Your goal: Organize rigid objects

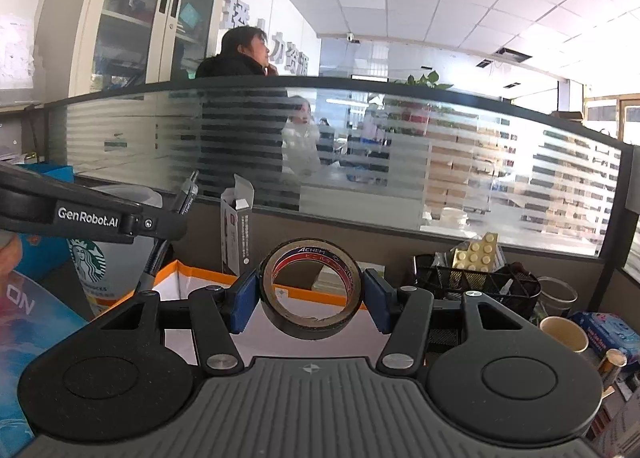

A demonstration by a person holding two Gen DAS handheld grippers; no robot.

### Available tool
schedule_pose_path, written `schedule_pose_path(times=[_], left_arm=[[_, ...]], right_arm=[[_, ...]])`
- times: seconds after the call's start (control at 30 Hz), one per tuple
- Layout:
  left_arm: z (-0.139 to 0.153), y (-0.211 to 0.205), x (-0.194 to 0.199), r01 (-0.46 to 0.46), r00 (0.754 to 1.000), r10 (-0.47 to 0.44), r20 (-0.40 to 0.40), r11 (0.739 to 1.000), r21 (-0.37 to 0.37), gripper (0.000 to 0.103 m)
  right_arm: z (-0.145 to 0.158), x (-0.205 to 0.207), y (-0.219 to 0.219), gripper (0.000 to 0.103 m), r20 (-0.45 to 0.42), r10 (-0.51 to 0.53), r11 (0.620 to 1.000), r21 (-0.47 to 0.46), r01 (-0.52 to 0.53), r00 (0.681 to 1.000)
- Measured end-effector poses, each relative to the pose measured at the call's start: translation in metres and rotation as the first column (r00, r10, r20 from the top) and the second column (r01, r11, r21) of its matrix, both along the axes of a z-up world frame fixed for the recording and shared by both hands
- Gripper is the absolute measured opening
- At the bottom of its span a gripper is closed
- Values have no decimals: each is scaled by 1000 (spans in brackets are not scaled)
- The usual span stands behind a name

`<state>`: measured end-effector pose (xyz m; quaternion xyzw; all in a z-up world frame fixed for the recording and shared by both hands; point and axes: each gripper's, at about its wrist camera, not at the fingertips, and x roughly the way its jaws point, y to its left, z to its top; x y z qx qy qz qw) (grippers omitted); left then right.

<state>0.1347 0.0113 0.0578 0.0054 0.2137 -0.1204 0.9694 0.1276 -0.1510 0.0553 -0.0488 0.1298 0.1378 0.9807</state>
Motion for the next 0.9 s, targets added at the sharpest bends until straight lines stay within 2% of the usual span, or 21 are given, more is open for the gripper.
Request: schedule_pose_path(times=[0.9], left_arm=[[-47,-5,43,-18,992,20,-126,1000,21,12]], right_arm=[[-37,41,-6,53,-107,9,1000,7,-8,994]])
